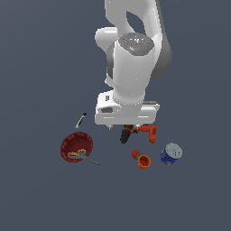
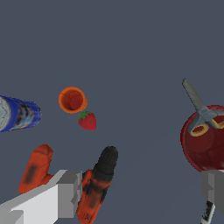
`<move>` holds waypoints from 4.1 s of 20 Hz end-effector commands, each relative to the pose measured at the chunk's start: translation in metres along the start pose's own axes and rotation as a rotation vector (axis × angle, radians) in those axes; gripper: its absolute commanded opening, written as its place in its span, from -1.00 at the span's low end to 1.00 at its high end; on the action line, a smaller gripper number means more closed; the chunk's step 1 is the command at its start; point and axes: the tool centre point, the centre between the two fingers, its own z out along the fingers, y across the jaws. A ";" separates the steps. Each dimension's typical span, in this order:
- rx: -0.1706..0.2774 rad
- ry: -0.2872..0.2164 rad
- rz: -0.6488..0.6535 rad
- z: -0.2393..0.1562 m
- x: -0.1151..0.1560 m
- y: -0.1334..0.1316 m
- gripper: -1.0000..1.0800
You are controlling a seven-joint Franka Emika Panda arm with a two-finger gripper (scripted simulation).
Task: Pick up a designated object from a clutter of objects.
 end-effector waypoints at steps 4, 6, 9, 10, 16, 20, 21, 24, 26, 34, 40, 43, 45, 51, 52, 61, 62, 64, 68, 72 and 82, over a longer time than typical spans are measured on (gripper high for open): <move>0.013 -0.011 -0.004 0.056 0.017 -0.029 0.92; 0.017 -0.014 -0.005 0.076 0.021 -0.038 0.92; 0.024 -0.019 -0.005 0.101 0.025 -0.051 0.92; 0.025 -0.021 -0.005 0.109 0.025 -0.055 0.92; 0.034 -0.028 -0.005 0.143 0.027 -0.072 0.92; 0.036 -0.030 -0.005 0.154 0.028 -0.077 0.92; 0.037 -0.030 -0.005 0.156 0.028 -0.078 0.92; 0.037 -0.032 -0.005 0.156 0.027 -0.078 0.92; 0.037 -0.032 -0.005 0.158 0.027 -0.078 0.92; 0.037 -0.031 -0.005 0.189 0.025 -0.080 0.92; 0.037 -0.031 -0.005 0.207 0.025 -0.081 0.92; 0.037 -0.031 -0.005 0.208 0.026 -0.081 -1.00; 0.037 -0.031 -0.005 0.208 0.026 -0.081 -1.00; 0.037 -0.031 -0.005 0.208 0.026 -0.081 -1.00; 0.037 -0.031 -0.005 0.208 0.026 -0.081 -1.00; 0.037 -0.030 -0.006 0.192 0.023 -0.068 -1.00; 0.037 -0.030 -0.006 0.188 0.023 -0.065 -1.00; 0.037 -0.030 -0.006 0.179 0.021 -0.057 -1.00; 0.037 -0.030 -0.006 0.154 0.017 -0.035 -1.00; 0.037 -0.030 -0.006 0.121 0.011 -0.005 -1.00; 0.039 -0.030 -0.005 0.024 -0.005 0.079 -1.00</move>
